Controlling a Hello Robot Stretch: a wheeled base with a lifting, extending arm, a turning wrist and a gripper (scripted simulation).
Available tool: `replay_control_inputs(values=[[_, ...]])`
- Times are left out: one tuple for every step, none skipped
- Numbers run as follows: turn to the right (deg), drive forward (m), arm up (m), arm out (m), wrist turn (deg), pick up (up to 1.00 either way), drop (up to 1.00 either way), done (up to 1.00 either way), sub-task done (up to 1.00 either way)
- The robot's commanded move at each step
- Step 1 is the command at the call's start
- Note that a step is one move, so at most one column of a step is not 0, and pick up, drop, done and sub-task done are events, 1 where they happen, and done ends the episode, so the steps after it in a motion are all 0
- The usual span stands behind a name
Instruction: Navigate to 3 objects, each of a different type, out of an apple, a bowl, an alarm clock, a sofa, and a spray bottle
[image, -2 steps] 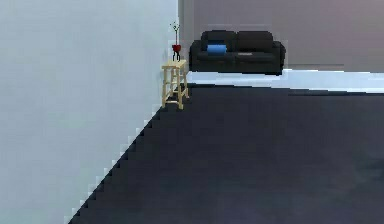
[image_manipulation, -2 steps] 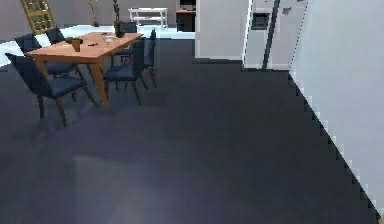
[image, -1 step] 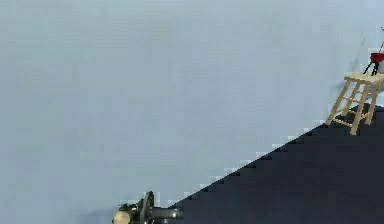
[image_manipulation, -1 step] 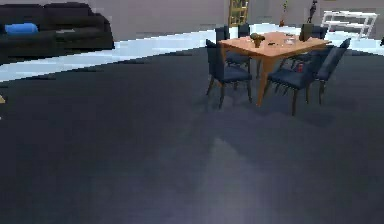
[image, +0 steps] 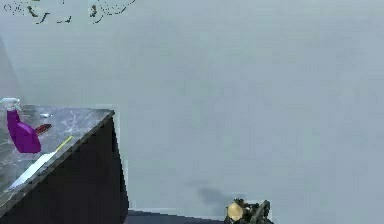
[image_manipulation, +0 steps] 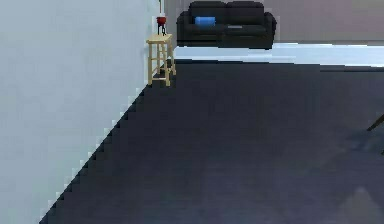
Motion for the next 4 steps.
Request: replay_control_inputs(values=[[0.0,0.20,0.00,0.00,0.0,0.00,0.00,0.00,0.00],[-45.0,0.00,0.00,0.00,0.0,0.00,0.00,0.00,0.00],[-42.0,0.00,0.00,0.00,0.0,0.00,0.00,0.00,0.00],[0.0,0.00,0.00,0.00,0.0,0.00,0.00,0.00,1.00]])
